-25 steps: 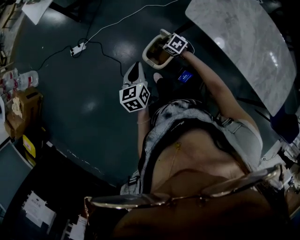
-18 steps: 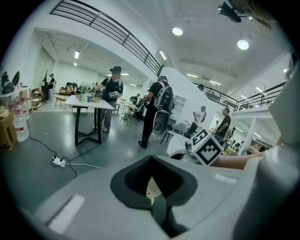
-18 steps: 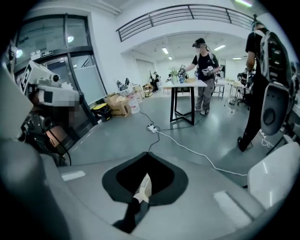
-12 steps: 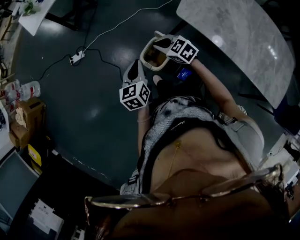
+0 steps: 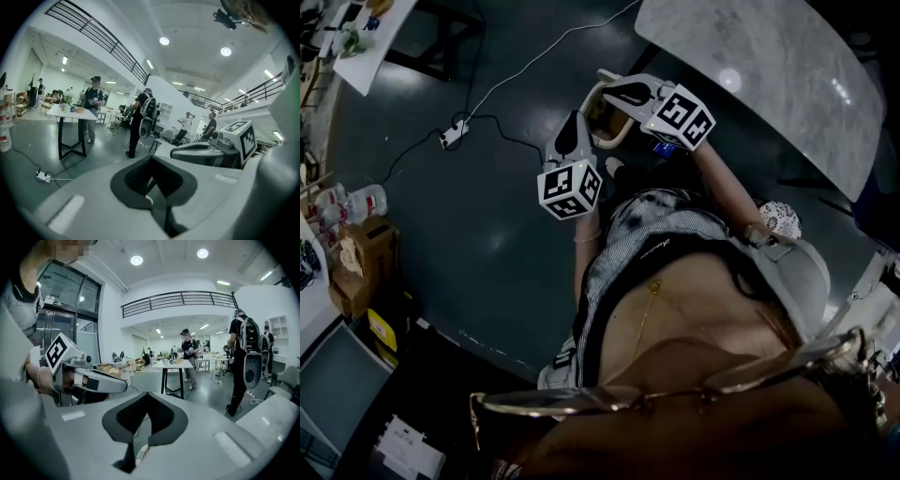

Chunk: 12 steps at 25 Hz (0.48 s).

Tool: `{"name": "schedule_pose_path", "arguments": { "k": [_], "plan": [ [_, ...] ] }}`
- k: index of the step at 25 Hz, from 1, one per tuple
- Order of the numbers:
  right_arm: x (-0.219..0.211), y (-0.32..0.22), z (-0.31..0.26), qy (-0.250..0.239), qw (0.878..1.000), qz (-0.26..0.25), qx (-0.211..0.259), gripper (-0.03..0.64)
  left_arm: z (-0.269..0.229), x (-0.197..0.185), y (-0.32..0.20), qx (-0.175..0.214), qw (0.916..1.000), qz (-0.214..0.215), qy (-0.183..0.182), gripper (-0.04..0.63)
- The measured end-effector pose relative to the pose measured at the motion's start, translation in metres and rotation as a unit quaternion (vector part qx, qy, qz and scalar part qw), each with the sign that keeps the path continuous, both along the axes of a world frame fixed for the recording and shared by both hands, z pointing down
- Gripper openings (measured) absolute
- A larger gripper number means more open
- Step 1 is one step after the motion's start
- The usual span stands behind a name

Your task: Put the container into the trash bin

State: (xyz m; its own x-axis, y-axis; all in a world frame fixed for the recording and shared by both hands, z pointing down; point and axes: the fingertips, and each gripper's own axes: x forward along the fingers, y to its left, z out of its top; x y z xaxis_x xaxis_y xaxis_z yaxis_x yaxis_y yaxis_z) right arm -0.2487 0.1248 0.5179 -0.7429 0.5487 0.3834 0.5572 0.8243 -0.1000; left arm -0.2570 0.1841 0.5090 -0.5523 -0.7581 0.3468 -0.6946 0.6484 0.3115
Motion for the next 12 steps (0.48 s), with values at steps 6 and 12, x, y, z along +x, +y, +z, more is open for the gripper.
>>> {"name": "schedule_pose_path", "arguments": {
  "k": [6,12],
  "plan": [
    [0.012,-0.005,-0.028,-0.037,0.999,0.012,-0.003,0.026,-0.024,0.006,-0.027,0.015,0.9988,0.038,-0.027,0.000],
    [0.019,-0.018,-0.052,-0.059,0.997,0.040,-0.002,0.026,-0.047,0.013,-0.049,0.031,0.9956,0.072,-0.051,0.000]
  ]
}}
